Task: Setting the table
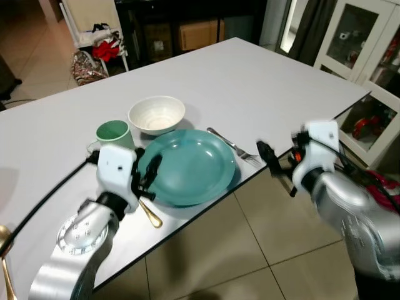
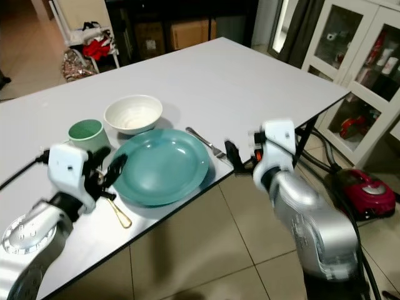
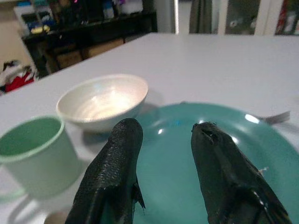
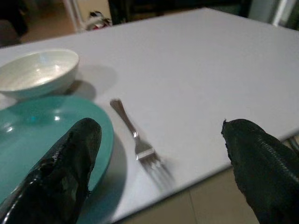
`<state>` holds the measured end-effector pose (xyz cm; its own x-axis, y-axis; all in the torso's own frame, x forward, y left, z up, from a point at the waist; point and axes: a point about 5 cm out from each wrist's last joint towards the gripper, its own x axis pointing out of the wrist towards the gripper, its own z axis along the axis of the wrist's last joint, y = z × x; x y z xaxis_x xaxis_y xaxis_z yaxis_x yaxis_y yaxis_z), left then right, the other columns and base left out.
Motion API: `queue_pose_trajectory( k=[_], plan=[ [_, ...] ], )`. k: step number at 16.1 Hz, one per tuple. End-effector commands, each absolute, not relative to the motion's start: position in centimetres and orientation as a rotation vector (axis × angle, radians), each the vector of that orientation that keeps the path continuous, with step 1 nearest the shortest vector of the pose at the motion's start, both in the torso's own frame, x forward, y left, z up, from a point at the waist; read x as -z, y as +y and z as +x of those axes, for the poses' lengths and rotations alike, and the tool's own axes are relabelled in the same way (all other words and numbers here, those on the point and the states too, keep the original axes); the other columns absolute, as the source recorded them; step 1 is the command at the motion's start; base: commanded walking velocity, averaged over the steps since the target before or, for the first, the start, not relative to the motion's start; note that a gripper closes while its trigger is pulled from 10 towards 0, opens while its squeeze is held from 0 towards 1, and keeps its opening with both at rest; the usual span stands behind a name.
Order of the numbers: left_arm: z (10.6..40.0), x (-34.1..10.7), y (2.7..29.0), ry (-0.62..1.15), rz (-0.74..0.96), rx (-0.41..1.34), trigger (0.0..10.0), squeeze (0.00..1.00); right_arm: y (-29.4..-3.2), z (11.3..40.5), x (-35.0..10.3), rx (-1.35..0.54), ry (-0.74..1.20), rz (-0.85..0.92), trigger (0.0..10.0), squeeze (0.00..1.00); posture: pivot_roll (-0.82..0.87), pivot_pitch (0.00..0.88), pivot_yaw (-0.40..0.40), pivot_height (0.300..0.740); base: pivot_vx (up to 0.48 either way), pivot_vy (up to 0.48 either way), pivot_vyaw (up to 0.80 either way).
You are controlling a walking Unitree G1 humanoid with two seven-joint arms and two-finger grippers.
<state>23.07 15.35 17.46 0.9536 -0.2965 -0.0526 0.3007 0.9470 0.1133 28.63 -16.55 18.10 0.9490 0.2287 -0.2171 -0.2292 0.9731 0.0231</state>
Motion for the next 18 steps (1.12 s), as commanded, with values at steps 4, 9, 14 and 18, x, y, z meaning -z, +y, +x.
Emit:
queue_pose_trajectory(
  k=[4, 9, 14, 18],
  plan=[
    [23.5, -17.9, 16.1, 0.052, 0.183, 0.386, 10.0, 0.00, -18.1, 34.0, -17.7, -0.302, 0.201, -0.100, 10.0, 0.00, -0.10, 0.055, 0.049, 0.740, 0.000, 0.000, 0.00],
    [22.3, -18.5, 18.4, 0.105, 0.247, 0.430, 10.0, 0.00, -18.7, 38.6, -17.7, -0.430, 0.257, -0.192, 10.0, 0.00, -0.03, 0.123, 0.046, 0.740, 0.000, 0.000, 0.00],
    [22.6, -18.4, 17.7, 0.060, 0.107, 0.248, 10.0, 0.00, -19.3, 36.9, -18.9, -0.338, 0.052, -0.054, 10.0, 0.00, -0.06, 0.086, 0.033, 0.740, 0.000, 0.000, 0.00],
    [22.7, -17.1, 17.1, 0.054, 0.031, 0.111, 10.0, 0.00, -17.9, 30.3, -18.5, -0.334, -0.037, -0.129, 10.0, 0.00, -0.09, 0.025, 0.025, 0.740, 0.000, -0.087, 0.00]
  ],
)
